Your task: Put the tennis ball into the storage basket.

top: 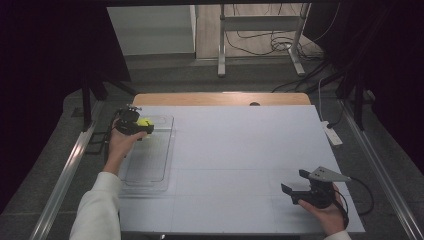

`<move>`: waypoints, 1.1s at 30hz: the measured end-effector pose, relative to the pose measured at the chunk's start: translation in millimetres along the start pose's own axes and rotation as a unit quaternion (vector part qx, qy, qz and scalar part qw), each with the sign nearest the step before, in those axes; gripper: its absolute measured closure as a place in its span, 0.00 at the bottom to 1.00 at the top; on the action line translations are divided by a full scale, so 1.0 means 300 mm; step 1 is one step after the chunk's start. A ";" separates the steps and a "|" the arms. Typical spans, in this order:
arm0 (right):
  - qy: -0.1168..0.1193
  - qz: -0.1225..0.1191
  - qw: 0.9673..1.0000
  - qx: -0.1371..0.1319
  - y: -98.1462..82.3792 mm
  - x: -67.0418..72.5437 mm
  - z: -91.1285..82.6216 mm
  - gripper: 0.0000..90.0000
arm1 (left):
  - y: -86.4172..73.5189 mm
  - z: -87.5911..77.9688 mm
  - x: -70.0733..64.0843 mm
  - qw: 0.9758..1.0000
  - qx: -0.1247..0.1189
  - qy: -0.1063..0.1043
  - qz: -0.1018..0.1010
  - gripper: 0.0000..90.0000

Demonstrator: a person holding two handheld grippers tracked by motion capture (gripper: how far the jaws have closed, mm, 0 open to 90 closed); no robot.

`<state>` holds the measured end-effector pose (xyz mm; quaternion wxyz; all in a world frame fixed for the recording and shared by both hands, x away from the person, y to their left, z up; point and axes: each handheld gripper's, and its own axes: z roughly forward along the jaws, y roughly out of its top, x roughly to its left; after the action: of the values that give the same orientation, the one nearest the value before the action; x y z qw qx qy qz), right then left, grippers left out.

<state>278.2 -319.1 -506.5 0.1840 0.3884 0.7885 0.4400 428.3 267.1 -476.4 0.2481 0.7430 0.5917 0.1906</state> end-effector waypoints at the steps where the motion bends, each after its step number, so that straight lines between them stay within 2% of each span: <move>1: 0.001 0.000 1.000 -0.001 0.000 0.000 0.000 0.12 | 0.000 0.003 0.000 1.000 0.003 0.000 0.002 0.29; 17: 0.000 0.000 1.000 0.000 -0.001 -0.001 0.000 0.12 | -0.009 0.045 -0.015 0.999 0.035 0.013 0.014 0.29; 33: -0.003 0.000 1.000 0.003 -0.003 -0.002 0.002 0.12 | -0.012 0.074 -0.024 0.998 0.052 0.027 0.018 0.29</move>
<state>278.6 -319.6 -507.6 0.1849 0.3903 0.7890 0.4370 436.6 257.5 -496.3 0.1900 0.7597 0.5941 0.1842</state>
